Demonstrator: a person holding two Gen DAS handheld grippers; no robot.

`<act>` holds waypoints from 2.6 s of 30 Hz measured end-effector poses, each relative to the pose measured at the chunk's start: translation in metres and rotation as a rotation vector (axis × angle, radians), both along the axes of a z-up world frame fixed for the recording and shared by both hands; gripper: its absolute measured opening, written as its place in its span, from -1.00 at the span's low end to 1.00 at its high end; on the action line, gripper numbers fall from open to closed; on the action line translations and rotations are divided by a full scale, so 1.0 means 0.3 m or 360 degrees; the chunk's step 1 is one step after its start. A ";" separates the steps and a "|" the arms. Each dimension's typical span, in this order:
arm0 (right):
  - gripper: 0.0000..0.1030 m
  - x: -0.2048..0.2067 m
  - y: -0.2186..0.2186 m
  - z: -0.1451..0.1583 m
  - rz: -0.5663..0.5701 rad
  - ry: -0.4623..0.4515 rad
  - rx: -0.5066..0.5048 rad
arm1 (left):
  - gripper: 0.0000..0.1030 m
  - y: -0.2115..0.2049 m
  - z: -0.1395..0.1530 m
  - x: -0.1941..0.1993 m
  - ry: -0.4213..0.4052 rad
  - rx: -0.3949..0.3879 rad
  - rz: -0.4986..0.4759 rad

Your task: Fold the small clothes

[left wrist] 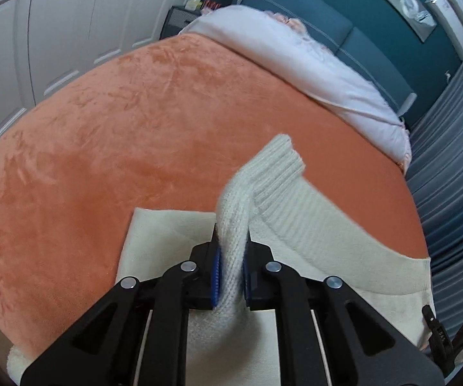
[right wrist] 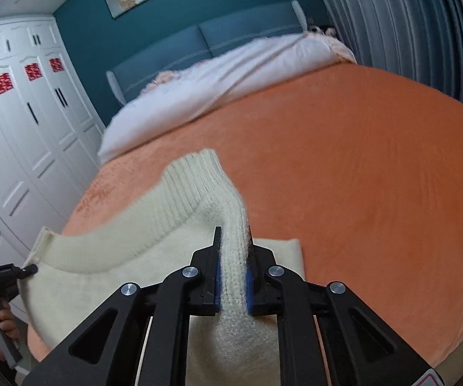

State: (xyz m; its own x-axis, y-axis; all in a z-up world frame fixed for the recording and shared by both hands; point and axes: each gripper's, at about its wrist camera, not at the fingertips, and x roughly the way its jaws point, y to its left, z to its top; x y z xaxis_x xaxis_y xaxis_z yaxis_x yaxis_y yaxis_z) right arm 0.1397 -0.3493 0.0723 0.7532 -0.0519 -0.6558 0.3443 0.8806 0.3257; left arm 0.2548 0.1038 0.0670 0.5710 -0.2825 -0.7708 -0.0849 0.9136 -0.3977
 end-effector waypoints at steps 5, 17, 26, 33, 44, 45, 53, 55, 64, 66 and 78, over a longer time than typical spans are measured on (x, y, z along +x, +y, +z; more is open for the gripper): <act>-0.70 0.011 -0.027 -0.213 -0.0042 0.0313 0.0099 | -0.66 0.024 -0.172 -0.010 0.0222 0.0091 0.0078; 0.17 -0.391 0.121 -0.226 -0.0071 0.0361 0.0144 | 0.37 0.097 -0.122 -0.468 0.0188 -0.0044 0.0217; 0.27 -0.348 0.145 -0.304 -0.0068 0.0354 0.0434 | 0.47 0.104 -0.236 -0.449 0.0306 -0.0320 0.0445; -0.81 -0.343 0.097 -0.254 -0.0150 0.0170 0.0537 | -0.80 0.156 -0.208 -0.428 0.0278 -0.0385 0.0399; -0.66 -0.358 0.091 -0.318 -0.0112 0.0348 0.0493 | -0.70 0.158 -0.245 -0.480 0.0340 -0.0221 0.0372; -0.65 -0.358 0.084 -0.312 -0.0111 0.0348 0.0505 | -0.70 0.158 -0.234 -0.475 0.0320 -0.0230 0.0372; -0.25 -0.337 0.058 -0.344 -0.0194 0.0295 0.0631 | -0.55 0.203 -0.279 -0.418 0.0332 -0.0466 0.0475; -0.80 -0.320 0.057 -0.338 -0.0162 0.0282 0.0615 | -0.78 0.204 -0.269 -0.406 0.0353 -0.0514 0.0434; -0.83 -0.509 0.029 -0.199 -0.0169 0.0173 0.0627 | -0.81 0.220 -0.156 -0.571 0.0382 -0.0493 0.0299; -0.83 -0.562 0.035 -0.232 -0.0169 0.0261 0.0640 | -0.81 0.213 -0.174 -0.620 0.0408 -0.0402 0.0268; -0.42 -0.602 0.066 -0.040 -0.0156 0.0194 0.0039 | -0.53 0.124 -0.002 -0.600 0.0202 -0.0028 0.0230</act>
